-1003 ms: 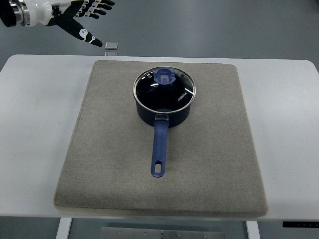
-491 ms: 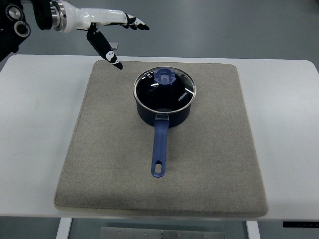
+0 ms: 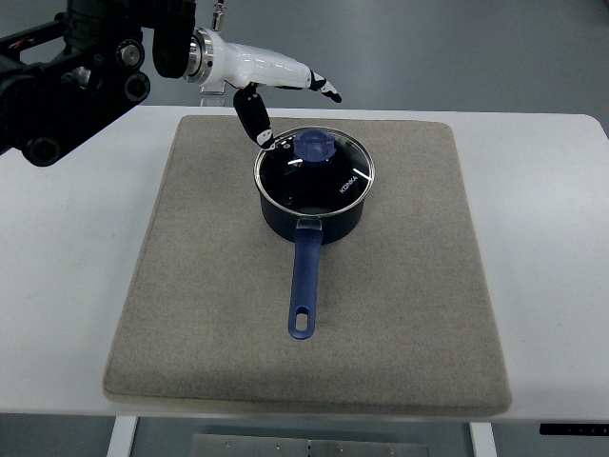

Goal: Open pot lid and place left with left hand
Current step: 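Reach the left hand down to the blue knob of the glass lid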

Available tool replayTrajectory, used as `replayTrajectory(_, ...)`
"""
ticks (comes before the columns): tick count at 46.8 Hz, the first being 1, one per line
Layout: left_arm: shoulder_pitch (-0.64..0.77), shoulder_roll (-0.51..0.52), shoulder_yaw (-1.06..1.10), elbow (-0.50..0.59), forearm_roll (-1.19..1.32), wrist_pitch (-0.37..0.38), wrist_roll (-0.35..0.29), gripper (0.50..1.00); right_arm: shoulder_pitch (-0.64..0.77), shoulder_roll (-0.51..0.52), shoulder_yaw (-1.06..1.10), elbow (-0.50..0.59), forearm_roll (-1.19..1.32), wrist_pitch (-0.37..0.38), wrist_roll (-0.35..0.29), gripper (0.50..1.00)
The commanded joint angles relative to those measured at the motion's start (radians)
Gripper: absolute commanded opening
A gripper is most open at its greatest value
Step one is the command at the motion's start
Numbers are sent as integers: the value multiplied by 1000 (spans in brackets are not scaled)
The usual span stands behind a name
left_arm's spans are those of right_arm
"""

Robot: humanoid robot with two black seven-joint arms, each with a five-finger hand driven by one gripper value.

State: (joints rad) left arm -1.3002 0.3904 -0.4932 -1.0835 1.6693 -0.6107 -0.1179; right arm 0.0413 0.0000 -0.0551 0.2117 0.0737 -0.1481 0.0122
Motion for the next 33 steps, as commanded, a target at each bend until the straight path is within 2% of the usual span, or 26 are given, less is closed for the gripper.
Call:
replayTrajectory(1, 1, -22, 1, 5, 9, 0, 7, 975, 0, 0, 0, 0, 0, -1, 0, 915)
replayTrajectory(21, 12, -56, 15, 43, 56, 0, 14, 971, 0, 0, 0, 0, 0, -1, 0, 915)
replayTrajectory(33, 15, -81, 21, 48, 56, 0, 14, 943, 0, 0, 1, 0, 0, 1, 0, 915)
